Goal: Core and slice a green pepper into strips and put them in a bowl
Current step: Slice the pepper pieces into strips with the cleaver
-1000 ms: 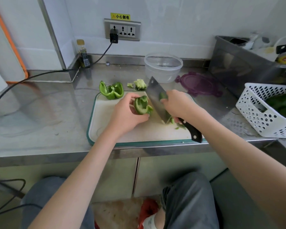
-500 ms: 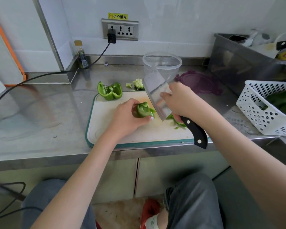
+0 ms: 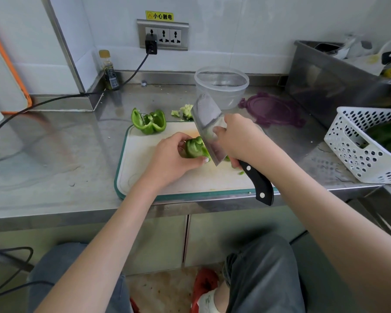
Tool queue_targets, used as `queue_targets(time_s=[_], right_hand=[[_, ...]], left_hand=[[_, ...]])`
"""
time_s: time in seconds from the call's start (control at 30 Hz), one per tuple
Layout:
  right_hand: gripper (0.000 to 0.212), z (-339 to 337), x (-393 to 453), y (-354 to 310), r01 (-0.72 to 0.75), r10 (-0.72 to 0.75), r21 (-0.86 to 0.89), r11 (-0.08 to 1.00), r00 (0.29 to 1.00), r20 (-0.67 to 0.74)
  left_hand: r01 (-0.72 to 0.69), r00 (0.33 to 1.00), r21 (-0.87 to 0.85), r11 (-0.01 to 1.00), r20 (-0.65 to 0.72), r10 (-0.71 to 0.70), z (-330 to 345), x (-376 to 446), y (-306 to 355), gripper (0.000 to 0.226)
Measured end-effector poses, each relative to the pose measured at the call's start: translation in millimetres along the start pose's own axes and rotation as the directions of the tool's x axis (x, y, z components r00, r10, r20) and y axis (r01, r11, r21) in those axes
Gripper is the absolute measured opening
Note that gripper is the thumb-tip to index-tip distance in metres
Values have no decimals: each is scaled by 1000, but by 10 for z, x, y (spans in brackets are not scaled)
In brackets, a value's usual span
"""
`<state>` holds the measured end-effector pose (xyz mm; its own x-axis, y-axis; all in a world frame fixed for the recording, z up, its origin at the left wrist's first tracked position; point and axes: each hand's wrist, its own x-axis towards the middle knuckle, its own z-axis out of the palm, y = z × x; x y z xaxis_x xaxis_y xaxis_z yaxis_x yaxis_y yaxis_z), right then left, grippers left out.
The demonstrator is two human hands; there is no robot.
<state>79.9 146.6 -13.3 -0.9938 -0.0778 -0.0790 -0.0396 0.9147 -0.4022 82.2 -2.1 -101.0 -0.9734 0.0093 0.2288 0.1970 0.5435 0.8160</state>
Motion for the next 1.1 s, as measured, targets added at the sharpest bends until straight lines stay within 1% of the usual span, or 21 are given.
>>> queue_targets(time_s=[0.13,0.23,0.27,0.37,0.47,0.57,0.63,0.7,0.83,0.93,1.0,1.03,1.1], right_hand=[[24,-9,10,-36,-56,56,12,998,998,10],[10,21,9,-42,-44,44,41,998,999,-10],[10,58,7,-29,-33,33,44,999,999,-17],[24,225,-16,75,10,-9,57,998,1000,-15],[29,259,-28,191,-13,18,137,991,999,-37],[35,137,3,262,-51,61,194,980,997,-49],[35,30,26,253,-68,78,197,978,996,-43],[40,-40,42,205,-59,63,183,981,998,-21],[32,-43,35,107,-63,60,152,986,998,24],[23,-41,54,113,-37,38,133,990,999,-6],[14,-39,36,96,-46,45,130,990,999,13],[13,-29,23,83,-50,47,133,990,999,26],[16,-6,1,45,-25,24,107,994,1000,9]], left_hand=[[1,1000,7,1000,-9,-1,2,-2,18,54],[2,1000,6,1000,-6,-2,-4,-9,45,53],[3,1000,7,1000,-5,-3,-8,-17,51,53],[16,1000,-4,1000,0,-16,-23,-33,67,53],[17,1000,-12,1000,-15,-17,-26,-37,57,55],[14,1000,5,1000,-4,-14,-21,-25,39,59],[25,1000,-2,1000,-8,-25,-12,-10,15,61],[32,999,-8,999,-10,-32,-8,-1,8,62],[28,999,-36,999,-20,-29,-3,-1,3,58],[30,999,-49,998,-27,-31,3,1,-8,58],[28,999,-53,998,-24,-30,5,8,-17,59],[28,999,-54,998,-21,-29,6,14,-25,60],[32,999,-52,998,-19,-33,5,16,-33,59]])
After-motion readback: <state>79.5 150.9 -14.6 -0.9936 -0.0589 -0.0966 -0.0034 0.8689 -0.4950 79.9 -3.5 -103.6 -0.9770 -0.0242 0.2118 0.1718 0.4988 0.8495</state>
